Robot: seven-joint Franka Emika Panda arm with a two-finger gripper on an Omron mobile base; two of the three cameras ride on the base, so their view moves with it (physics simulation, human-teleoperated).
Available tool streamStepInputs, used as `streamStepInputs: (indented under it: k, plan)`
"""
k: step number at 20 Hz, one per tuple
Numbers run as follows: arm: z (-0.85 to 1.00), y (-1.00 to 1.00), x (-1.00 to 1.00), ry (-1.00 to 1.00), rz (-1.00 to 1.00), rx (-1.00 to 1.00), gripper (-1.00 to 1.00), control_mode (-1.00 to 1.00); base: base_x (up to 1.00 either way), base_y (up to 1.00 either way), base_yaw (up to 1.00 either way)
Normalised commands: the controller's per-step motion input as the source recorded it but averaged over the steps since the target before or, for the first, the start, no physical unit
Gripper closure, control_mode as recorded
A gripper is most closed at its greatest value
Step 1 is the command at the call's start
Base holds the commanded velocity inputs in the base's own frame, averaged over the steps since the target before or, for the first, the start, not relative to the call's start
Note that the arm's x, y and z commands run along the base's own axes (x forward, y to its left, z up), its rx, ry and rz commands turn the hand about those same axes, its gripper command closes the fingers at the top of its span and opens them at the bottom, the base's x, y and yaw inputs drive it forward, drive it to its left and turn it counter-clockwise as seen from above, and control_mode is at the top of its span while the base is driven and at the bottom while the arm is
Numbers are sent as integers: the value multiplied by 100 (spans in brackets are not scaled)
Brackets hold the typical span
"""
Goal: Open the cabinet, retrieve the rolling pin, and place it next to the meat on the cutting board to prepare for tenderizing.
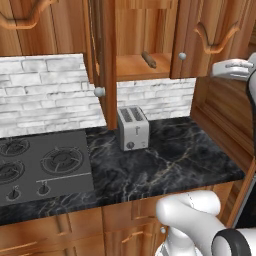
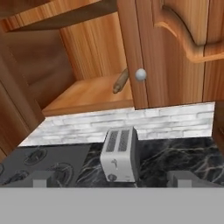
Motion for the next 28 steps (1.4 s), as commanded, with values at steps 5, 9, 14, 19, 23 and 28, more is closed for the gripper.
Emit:
streamStepInputs:
  k: [5,9,14,19,23,28]
  plan:
    - [0,-4,41,0,-5,-1,-100,-100,0,0,0]
    - [0,0,17,-1,-6,-3,-100,-100,0,0,0]
    - [0,0,0,0,-1,0,-100,-100,0,0,0]
    - [0,0,0,-1,0,0,-100,-100,0,0,0]
    - [0,0,0,-8,0,-3,-100,-100,0,0,0]
    - [8,0,16,-4,-4,-9,-100,-100,0,0,0]
